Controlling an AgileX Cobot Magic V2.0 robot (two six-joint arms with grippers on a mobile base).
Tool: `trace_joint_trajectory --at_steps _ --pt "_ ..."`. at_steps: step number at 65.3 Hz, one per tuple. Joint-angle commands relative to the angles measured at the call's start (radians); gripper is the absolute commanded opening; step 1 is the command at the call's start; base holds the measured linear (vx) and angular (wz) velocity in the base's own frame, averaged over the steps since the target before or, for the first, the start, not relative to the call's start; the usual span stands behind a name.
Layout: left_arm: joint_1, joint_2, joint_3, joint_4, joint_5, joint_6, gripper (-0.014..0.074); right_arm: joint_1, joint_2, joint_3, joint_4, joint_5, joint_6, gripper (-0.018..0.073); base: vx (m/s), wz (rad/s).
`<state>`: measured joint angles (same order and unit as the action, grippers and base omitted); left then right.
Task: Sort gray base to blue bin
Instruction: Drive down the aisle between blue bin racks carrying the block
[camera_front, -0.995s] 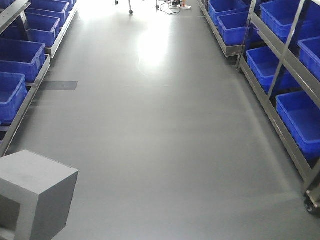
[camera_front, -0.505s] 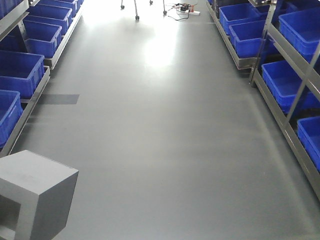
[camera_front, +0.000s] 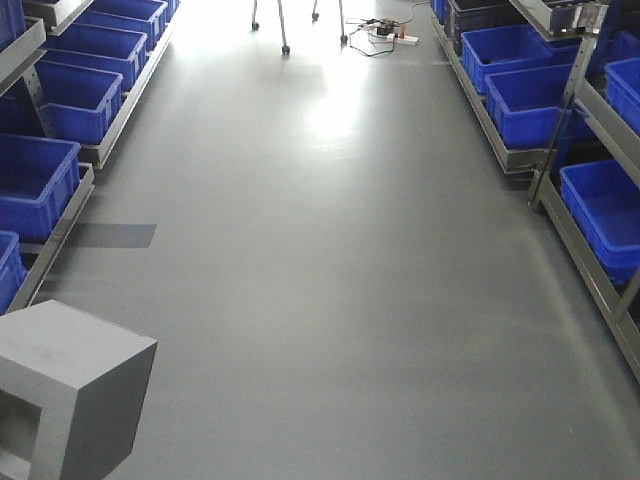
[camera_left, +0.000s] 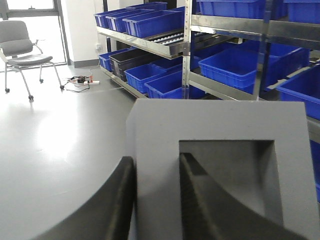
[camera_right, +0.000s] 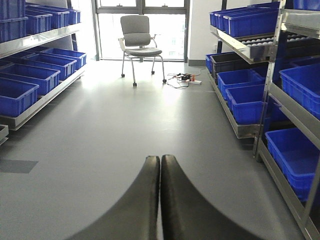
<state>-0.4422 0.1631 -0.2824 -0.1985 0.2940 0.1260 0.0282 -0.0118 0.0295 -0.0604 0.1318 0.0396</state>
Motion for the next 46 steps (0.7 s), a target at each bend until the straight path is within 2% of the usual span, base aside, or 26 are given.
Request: trace_joint_trajectory --at_steps 1,46 --pt "-0.003 0.01 -0.029 -0.015 -0.105 -0.004 -0.0006 -0.003 -0.011 0.015 -0.006 -0.074 -0.006 -0.0009 0.5 0.04" --pt "-0.003 0.01 -0.029 -0.015 -0.105 -0.004 -0.0006 -0.003 -0.011 0.015 -0.006 -0.074 -0.006 -0.0009 0.49 0.06"
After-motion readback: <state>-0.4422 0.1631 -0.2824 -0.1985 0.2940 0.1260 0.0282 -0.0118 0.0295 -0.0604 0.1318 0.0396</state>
